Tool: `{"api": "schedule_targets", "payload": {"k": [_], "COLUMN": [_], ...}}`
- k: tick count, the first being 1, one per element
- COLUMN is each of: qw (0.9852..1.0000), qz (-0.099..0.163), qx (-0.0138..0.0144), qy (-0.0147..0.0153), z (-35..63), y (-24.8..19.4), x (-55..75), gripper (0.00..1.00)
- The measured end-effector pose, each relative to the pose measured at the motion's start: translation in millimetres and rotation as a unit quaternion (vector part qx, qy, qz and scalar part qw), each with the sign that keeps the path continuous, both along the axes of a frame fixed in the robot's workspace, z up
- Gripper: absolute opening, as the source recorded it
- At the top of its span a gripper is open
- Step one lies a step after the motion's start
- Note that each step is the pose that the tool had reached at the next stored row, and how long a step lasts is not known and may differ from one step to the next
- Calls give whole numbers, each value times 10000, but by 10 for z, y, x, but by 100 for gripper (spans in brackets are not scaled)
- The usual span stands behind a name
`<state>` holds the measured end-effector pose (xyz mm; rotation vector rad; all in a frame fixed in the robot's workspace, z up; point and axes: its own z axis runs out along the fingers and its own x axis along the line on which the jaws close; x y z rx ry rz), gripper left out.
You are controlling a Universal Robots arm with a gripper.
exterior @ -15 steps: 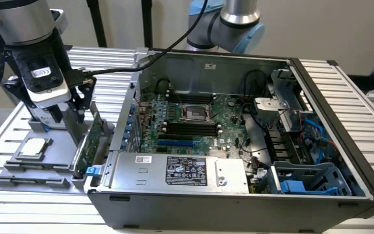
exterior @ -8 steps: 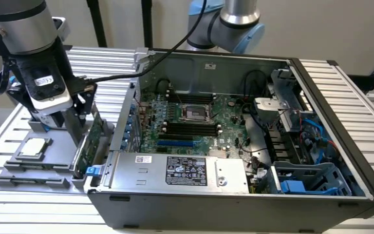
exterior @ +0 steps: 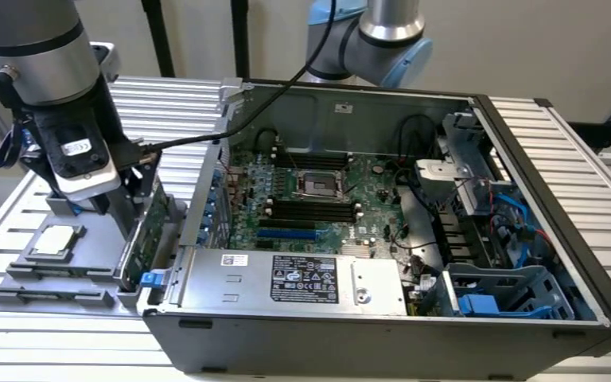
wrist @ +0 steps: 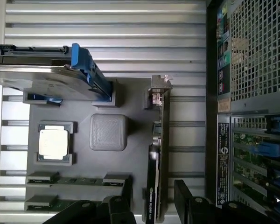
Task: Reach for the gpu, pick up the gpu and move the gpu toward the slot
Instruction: 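Pick up the gpu and move the gpu toward the slot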
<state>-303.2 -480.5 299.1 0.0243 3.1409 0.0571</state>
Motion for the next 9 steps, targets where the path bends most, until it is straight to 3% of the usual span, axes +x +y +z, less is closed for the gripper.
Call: {"api": "schedule_targets", "payload": {"k": [9], "qw": [9998], "qz": [-185], "qx": [0], "qy": [0], "z": [-163], "y": [1], "x": [0], "gripper": [48]}}
